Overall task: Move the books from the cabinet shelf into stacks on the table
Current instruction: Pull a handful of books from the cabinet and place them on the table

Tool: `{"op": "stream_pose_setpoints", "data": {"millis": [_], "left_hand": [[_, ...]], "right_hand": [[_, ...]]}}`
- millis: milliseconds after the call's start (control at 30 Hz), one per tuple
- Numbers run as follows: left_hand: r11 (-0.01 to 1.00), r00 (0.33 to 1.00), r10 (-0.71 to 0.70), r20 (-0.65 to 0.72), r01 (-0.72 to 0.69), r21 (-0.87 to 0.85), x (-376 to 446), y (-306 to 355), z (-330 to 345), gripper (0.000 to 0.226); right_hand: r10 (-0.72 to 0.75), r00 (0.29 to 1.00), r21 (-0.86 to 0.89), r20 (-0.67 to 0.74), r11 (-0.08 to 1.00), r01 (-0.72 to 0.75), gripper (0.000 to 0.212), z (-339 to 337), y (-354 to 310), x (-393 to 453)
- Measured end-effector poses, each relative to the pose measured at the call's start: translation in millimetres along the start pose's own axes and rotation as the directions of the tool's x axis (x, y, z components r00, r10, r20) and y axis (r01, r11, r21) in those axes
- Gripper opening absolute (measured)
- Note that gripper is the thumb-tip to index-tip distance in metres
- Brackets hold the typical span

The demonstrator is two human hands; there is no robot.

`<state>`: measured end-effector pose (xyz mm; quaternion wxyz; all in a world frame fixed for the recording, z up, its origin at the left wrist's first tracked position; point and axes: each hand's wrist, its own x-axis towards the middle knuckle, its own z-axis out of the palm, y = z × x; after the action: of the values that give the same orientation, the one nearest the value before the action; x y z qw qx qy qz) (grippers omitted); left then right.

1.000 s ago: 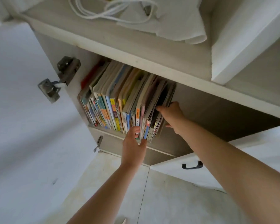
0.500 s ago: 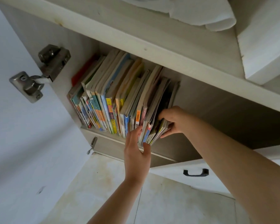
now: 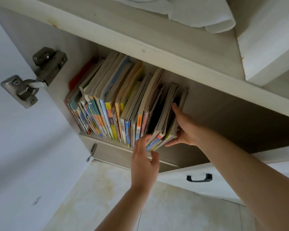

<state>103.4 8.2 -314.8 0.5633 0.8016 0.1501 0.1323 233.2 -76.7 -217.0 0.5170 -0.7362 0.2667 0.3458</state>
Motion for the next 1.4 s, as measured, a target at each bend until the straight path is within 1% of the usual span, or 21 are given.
{"op": "stream_pose_setpoints", "data": {"millis": [67, 133, 167, 200, 233, 333, 367, 400, 467, 600, 700, 767, 833, 933, 1000, 1067, 1133, 1200, 1267, 1333, 1400], "left_hand": [[1.0, 1.0, -0.029, 0.006, 0.029, 0.009, 0, -1, 3, 0.05], [0.999, 0.999, -0.043, 0.009, 0.043, 0.016, 1, -2, 3, 0.052], [0.999, 0.999, -0.043, 0.018, 0.043, 0.017, 2, -2, 3, 0.052], [0.999, 0.998, -0.045, 0.036, 0.045, 0.019, 3, -3, 3, 0.052], [0.998, 0.997, -0.055, 0.061, 0.054, 0.024, 4, -4, 3, 0.052], [0.994, 0.984, -0.076, 0.161, 0.062, 0.089, 6, -10, 5, 0.055], [0.991, 0.979, -0.072, 0.191, 0.049, 0.121, 8, -13, 9, 0.058], [0.988, 0.974, -0.073, 0.215, 0.042, 0.147, 11, -16, 14, 0.062], [0.984, 0.971, -0.089, 0.224, 0.051, 0.171, 17, -20, 25, 0.068], [0.98, 0.989, -0.108, 0.103, 0.089, 0.178, 29, -25, 46, 0.072], [0.974, 0.995, -0.099, 0.006, 0.095, 0.207, 31, -30, 55, 0.068], [0.967, 0.998, -0.057, -0.026, 0.062, 0.246, 33, -32, 58, 0.062], [0.963, 1.0, -0.015, -0.026, 0.022, 0.269, 33, -33, 57, 0.057], [0.955, 1.0, 0.028, -0.014, -0.022, 0.297, 19, -28, 45, 0.049], [0.953, 0.999, 0.039, 0.001, -0.038, 0.302, 2, -24, 33, 0.049], [0.954, 0.999, 0.041, 0.026, -0.047, 0.296, -18, -24, 17, 0.051], [0.95, 0.998, 0.016, 0.058, -0.033, 0.309, -35, -27, 2, 0.053], [0.947, 0.997, -0.01, 0.082, -0.017, 0.32, -47, -32, -11, 0.055], [0.956, 0.995, -0.017, 0.094, -0.011, 0.294, -52, -37, -19, 0.056], [0.96, 0.997, -0.006, 0.074, -0.015, 0.281, -51, -42, -22, 0.059], [0.962, 1.0, -0.017, 0.019, 0.011, 0.271, -51, -44, -19, 0.066]], "right_hand": [[-0.004, 0.998, -0.001, 0.056, 1.0, 0.004, 0.071, 5, -3, -3], [-0.017, 0.999, -0.015, 0.042, 1.0, 0.018, 0.104, 12, -5, -2], [-0.043, 0.999, -0.031, 0.016, 0.999, 0.043, 0.113, 14, -5, 0], [-0.08, 0.997, -0.064, -0.016, 0.995, 0.079, 0.113, 17, -5, 0], [-0.108, 0.993, -0.107, -0.051, 0.989, 0.102, 0.107, 17, -5, 0], [-0.129, 0.988, -0.142, -0.087, 0.983, 0.116, 0.073, 15, -5, 0], [-0.133, 0.987, -0.148, -0.09, 0.982, 0.118, 0.066, 13, -5, 2], [-0.137, 0.986, -0.161, -0.097, 0.98, 0.12, 0.063, 12, -6, 1], [-0.148, 0.981, -0.19, -0.125, 0.974, 0.122, 0.065, 14, -6, 1], [-0.182, 0.97, -0.212, -0.162, 0.966, 0.146, 0.066, 18, -2, 4], [-0.208, 0.969, -0.253, -0.135, 0.953, 0.169, 0.07, 19, -3, 7], [-0.197, 0.973, -0.255, -0.123, 0.954, 0.16, 0.063, 19, -5, 7], [-0.191, 0.974, -0.258, -0.122, 0.954, 0.154, 0.057, 18, -5, 2], [-0.172, 0.981, -0.247, -0.092, 0.958, 0.145, 0.059, 15, 1, -12], [-0.132, 0.988, -0.237, -0.074, 0.965, 0.111, 0.066, 15, 9, -26], [-0.088, 0.994, -0.219, -0.061, 0.973, 0.072, 0.065, 18, 23, -40], [-0.078, 0.996, -0.228, -0.048, 0.971, 0.065, 0.065, 24, 40, -52], [-0.108, 0.993, -0.255, -0.036, 0.962, 0.095, 0.064, 34, 55, -60], [-0.16, 0.986, -0.291, -0.045, 0.946, 0.141, 0.064, 45, 67, -63], [-0.206, 0.976, -0.307, -0.069, 0.935, 0.176, 0.064, 53, 74, -65], [-0.238, 0.967, -0.284, -0.09, 0.937, 0.204, 0.062, 56, 76, -66]]}}
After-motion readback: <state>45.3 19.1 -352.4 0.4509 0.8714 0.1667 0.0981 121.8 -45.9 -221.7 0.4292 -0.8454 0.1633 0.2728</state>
